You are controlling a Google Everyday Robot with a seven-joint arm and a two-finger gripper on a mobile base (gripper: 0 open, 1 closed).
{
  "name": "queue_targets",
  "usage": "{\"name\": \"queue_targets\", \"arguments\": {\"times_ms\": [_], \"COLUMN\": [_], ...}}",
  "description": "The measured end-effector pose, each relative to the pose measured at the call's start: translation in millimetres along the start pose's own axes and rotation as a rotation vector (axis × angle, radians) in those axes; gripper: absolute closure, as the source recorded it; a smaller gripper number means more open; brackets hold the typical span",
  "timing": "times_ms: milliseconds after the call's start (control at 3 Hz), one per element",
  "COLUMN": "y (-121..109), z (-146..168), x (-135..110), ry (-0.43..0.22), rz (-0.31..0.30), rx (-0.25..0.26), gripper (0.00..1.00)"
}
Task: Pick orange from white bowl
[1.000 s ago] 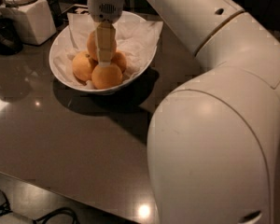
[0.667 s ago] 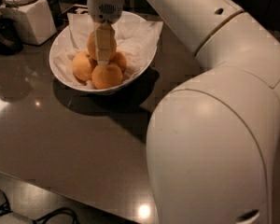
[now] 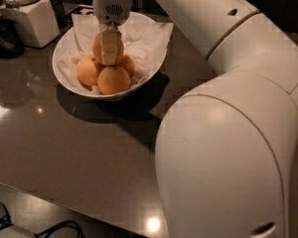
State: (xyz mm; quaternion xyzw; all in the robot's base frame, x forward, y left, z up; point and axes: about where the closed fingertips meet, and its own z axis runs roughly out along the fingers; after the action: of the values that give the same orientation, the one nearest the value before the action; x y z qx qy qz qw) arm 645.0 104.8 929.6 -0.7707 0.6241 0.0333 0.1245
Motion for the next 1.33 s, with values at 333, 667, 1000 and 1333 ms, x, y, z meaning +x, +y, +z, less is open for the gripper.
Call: {"name": "queue_targets", "arguments": {"times_ms": [333, 667, 1000, 1333], "y": [0, -5, 14, 37], "z": [0, -2, -27, -46], "x": [0, -7, -23, -35], "ry": [0.0, -0.021, -0.111, -0.186], "rz": [0.0, -0.006, -0.058, -0.151], "rx": [0.0, 0.034, 0.093, 0.128], "gripper": [0.98, 1.0, 1.0, 1.0]}}
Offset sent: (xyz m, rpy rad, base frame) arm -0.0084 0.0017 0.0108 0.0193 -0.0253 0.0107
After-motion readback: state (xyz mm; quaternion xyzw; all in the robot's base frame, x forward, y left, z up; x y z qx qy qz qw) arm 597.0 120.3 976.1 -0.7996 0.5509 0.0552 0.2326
